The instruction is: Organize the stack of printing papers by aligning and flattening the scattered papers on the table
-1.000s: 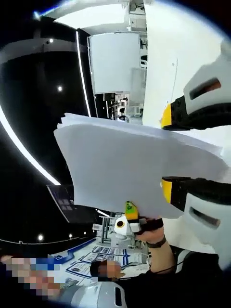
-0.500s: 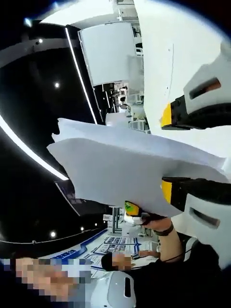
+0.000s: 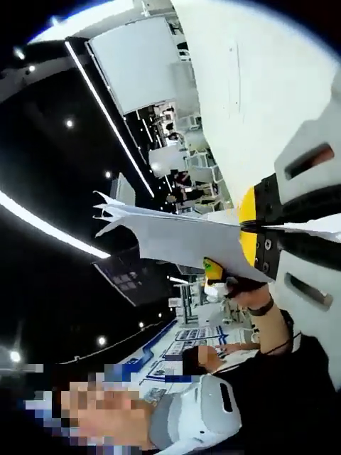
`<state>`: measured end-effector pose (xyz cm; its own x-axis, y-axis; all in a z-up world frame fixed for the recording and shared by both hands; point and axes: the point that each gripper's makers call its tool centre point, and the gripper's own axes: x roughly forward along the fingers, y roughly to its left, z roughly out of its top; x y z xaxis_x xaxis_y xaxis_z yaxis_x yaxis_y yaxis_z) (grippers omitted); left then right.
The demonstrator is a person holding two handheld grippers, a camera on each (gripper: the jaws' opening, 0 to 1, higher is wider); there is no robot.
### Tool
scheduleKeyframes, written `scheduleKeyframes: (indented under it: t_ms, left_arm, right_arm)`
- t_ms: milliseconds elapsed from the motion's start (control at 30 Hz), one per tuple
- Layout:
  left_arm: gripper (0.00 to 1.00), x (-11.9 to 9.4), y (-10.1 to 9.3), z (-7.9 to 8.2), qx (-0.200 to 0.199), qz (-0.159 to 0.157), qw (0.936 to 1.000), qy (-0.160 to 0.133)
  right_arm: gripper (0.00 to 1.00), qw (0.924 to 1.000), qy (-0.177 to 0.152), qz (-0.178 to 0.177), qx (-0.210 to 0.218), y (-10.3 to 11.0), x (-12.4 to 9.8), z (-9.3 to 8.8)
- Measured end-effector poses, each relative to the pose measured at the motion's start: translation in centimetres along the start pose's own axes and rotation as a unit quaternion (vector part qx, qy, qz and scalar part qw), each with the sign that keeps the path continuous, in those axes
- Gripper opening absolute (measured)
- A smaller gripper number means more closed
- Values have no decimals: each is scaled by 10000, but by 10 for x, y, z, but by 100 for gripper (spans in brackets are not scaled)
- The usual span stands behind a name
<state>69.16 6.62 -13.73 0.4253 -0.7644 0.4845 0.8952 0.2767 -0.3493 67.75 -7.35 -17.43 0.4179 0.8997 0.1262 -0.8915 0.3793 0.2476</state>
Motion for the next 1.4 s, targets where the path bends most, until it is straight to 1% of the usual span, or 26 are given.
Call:
scheduleKeyframes:
  t_ms: [67, 167, 267, 333, 367, 400, 433, 467, 500, 533, 633, 700, 733, 767, 833, 967, 1033, 1133, 1233, 1333, 1367, 1400]
  left_arm:
    - [6, 0, 8, -2, 81, 204, 9997, 57]
    - [6, -1, 19, -9, 52, 481, 9986, 203]
    - [6, -4, 36, -21, -35, 868, 9952, 451]
    - [6, -5, 45, -30, -39, 1050, 9925, 626]
    - [6, -5, 47, -32, -38, 1081, 9920, 657]
    - [6, -7, 56, -40, -11, 1239, 9890, 810]
    - [6, -8, 61, -46, 7, 1325, 9870, 912]
    - [6, -9, 66, -51, 38, 1405, 9850, 1004]
    - [6, -10, 73, -57, 158, 1530, 9815, 1138]
    - [6, -11, 78, -60, 241, 1611, 9793, 1199]
    - [7, -13, 94, -76, 451, 1848, 9694, 1552]
    - [7, -12, 99, -84, 474, 1898, 9664, 1665]
    - [7, -12, 102, -87, 535, 1947, 9639, 1737]
    - [8, -12, 105, -89, 638, 1999, 9612, 1788]
    - [8, -14, 114, -97, 845, 2132, 9538, 1943]
    - [8, -15, 121, -107, 747, 2212, 9508, 2037]
    - [8, -16, 124, -111, 671, 2220, 9506, 2064]
    - [9, -19, 131, -117, 565, 2298, 9484, 2110]
    - [9, -22, 134, -121, 551, 2351, 9460, 2162]
    - [9, -22, 136, -122, 570, 2387, 9447, 2173]
    - [9, -22, 136, -123, 600, 2402, 9438, 2192]
    - [9, -23, 137, -124, 630, 2416, 9428, 2210]
  right_arm:
    - [0, 9999, 82, -79, 109, -3, 2, -1]
    - [0, 9988, 247, -315, 283, -12, 4, -5]
    - [0, 9953, 425, -613, 625, -28, 4, -13]
    - [0, 9914, 507, -767, 931, -38, 5, -20]
    - [0, 9907, 517, -791, 984, -40, 5, -21]
    - [0, 9869, 547, -917, 1210, -50, 6, -26]
    - [0, 9842, 625, -1029, 1298, -57, 5, -31]
    - [0, 9838, 667, -1054, 1287, -61, 7, -34]
    - [0, 9829, 691, -1095, 1312, -65, 7, -37]
    - [0, 9811, 712, -1170, 1370, -69, 8, -41]
    - [0, 9776, 770, -1328, 1442, -81, 9, -49]
    - [0, 9735, 852, -1523, 1480, -91, 8, -58]
    - [0, 9724, 873, -1579, 1480, -95, 8, -61]
    - [0, 9718, 889, -1605, 1478, -97, 9, -64]
    - [0, 9695, 922, -1714, 1488, -104, 8, -71]
    - [0, 9663, 968, -1925, 1407, -113, 8, -80]
    - [0, 9648, 1011, -2028, 1333, -117, 7, -85]
    - [0, 9636, 1041, -2084, 1314, -118, 7, -91]
    - [0, 9625, 1020, -2102, 1379, -119, 8, -95]
    - [0, 9611, 1021, -2136, 1419, -119, 8, -99]
    - [0, 9603, 1024, -2155, 1447, -127, 8, -100]
    - [0, 9600, 1036, -2156, 1454, -127, 9, -98]
